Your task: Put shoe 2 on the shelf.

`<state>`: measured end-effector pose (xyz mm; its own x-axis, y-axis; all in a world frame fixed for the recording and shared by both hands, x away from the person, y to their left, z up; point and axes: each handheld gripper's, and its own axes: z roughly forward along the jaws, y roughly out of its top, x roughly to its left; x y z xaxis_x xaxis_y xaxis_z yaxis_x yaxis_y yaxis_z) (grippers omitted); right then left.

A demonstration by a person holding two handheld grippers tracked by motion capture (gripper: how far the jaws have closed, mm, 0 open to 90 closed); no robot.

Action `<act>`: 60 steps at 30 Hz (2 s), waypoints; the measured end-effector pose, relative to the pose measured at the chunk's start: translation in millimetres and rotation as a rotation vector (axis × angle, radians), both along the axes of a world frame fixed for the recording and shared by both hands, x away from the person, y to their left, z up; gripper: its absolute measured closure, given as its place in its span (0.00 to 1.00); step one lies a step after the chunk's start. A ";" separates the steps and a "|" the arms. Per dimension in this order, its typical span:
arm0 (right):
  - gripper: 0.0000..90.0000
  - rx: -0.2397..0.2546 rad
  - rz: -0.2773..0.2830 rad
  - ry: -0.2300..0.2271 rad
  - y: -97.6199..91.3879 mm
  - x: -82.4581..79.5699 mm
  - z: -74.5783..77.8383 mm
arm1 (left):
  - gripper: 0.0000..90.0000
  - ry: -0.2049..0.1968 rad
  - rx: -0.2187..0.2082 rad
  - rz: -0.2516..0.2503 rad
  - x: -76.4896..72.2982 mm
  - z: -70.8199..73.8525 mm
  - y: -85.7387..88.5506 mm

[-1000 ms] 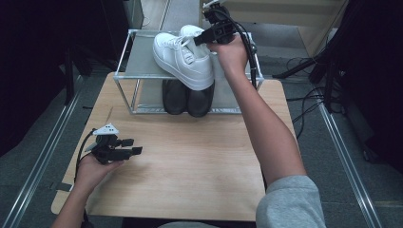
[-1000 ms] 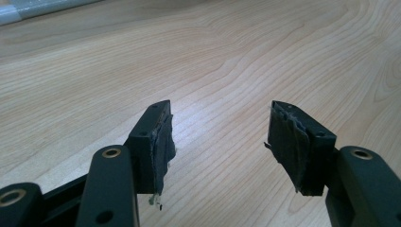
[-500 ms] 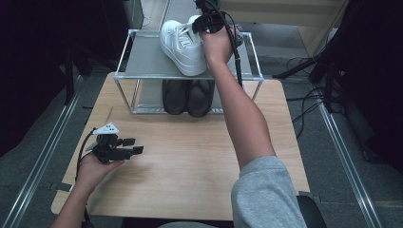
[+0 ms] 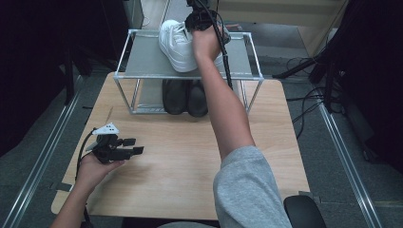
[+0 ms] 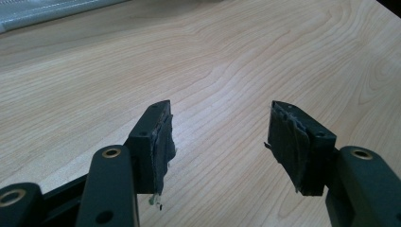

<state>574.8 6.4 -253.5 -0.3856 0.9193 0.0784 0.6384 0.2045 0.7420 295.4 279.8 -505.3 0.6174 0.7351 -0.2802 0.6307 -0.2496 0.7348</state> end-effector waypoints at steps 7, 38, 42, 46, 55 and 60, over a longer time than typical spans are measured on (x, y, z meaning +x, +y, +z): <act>0.82 -0.019 0.002 0.018 9.2 -4.2 1.8 | 0.46 -0.005 0.005 -0.006 -0.2 0.7 -1.6; 0.68 0.039 0.045 0.046 6.9 -13.2 -12.3 | 0.46 -0.002 0.019 -0.016 2.4 -1.0 -5.9; 0.65 0.037 0.059 0.035 6.0 -16.3 -11.8 | 0.46 0.000 0.017 -0.015 2.4 -1.3 -6.4; 0.62 0.054 0.077 0.028 -0.7 -19.5 -6.6 | 0.46 0.004 0.022 -0.016 2.5 -1.3 -6.8; 0.60 0.105 0.138 -0.011 -11.1 -33.9 9.5 | 0.46 0.005 0.029 -0.020 3.0 -1.4 -7.7; 0.57 0.106 0.204 -0.029 -8.6 -45.6 11.6 | 0.45 0.006 0.030 -0.019 2.6 -1.9 -8.3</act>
